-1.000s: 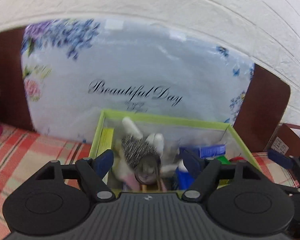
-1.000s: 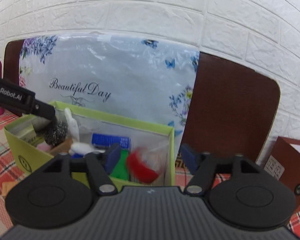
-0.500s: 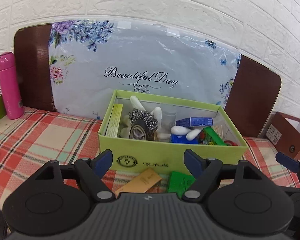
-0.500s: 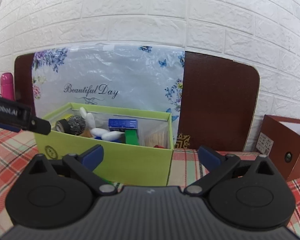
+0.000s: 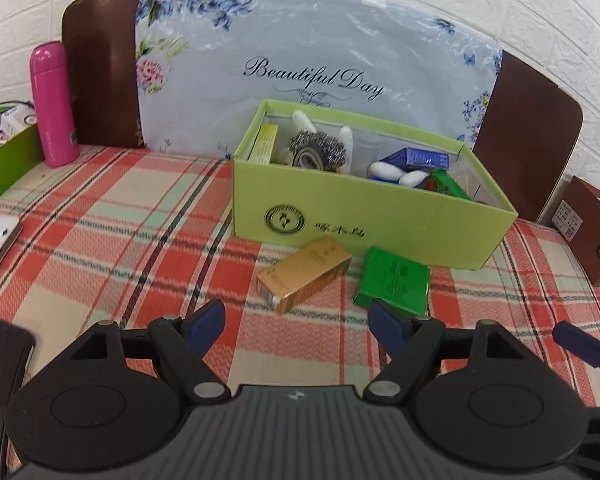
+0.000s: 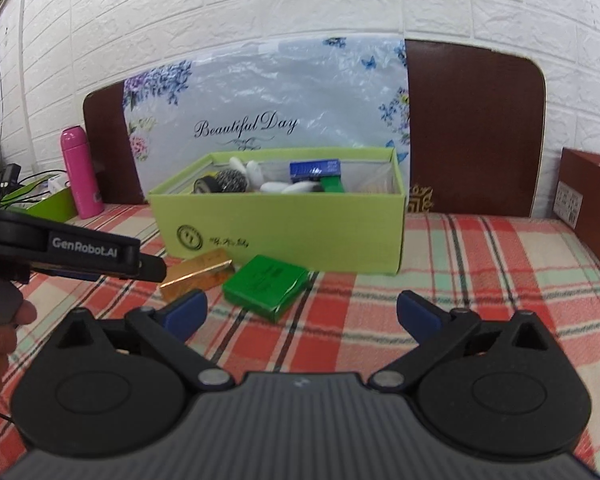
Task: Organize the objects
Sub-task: 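Move the left gripper to the gold box while the right reaches the green box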
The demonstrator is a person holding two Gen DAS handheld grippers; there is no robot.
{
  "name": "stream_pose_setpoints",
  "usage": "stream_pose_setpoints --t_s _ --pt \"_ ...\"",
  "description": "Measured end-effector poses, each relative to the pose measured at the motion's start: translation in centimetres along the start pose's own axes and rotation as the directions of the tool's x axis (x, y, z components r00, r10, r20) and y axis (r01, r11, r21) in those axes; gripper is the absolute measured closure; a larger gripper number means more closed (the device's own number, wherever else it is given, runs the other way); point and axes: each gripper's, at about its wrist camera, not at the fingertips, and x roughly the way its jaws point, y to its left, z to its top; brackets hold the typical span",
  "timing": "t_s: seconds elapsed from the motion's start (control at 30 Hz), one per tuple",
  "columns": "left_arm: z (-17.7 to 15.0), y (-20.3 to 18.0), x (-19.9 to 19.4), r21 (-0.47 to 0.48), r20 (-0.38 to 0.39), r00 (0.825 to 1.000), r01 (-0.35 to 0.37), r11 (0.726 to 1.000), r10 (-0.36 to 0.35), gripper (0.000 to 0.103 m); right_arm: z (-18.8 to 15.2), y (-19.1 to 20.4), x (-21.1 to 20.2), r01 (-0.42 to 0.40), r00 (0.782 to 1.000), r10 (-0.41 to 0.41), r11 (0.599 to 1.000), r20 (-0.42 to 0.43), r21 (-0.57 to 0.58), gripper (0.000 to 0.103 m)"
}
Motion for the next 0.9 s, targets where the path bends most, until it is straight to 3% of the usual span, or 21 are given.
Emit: stream_pose_setpoints --t_s 0.13,0.27,0.57,0.63,0.67,0.73,0.8,0.9 --pt "-1.1 0.7 0.3 -0.002 -0.024 1.0 -0.003 1.0 0.003 0.022 -0.9 0.6 -0.2 -0.016 1.0 0.016 1.0 -0.026 -0.003 0.0" --pt "-1.5 1.7 1.3 0.003 -0.013 0.999 0.047 0.999 -0.047 0.022 -1.8 0.9 -0.6 -0.027 0.999 0.027 1.0 -0.042 -0.013 0.0" --pt "1.7 1.4 6.5 0.101 -0.032 0.995 0.1 0.99 -0.097 0.022 -2.8 0.2 -0.7 -0.014 0.998 0.014 1.0 -0.068 0.013 0.0" --pt "2.0 1.3 7.9 0.121 -0.048 0.995 0.091 0.988 -0.086 0.027 -2.8 0.1 -0.7 -0.011 0.997 0.012 1.0 -0.07 0.013 0.0" --pt "1.9 1.4 8.5 0.122 -0.066 0.994 0.098 0.988 -0.09 0.049 -2.9 0.1 -0.7 -0.01 0.997 0.01 1.0 -0.071 0.012 0.0" --pt "1.5 1.6 8.5 0.123 -0.074 0.992 0.107 0.987 -0.099 0.053 -2.9 0.1 -0.5 -0.005 0.997 0.005 1.0 -0.075 0.007 0.0" --pt "0.9 1.7 7.4 0.124 -0.081 0.993 0.099 0.987 -0.089 0.064 -2.8 0.2 -0.1 -0.002 0.997 0.002 1.0 -0.08 0.0 0.0" --pt "-0.9 2.1 5.4 0.099 -0.076 0.995 0.065 0.993 -0.058 0.064 -2.5 0.5 1.1 0.004 0.996 -0.006 1.0 -0.092 -0.023 0.0"
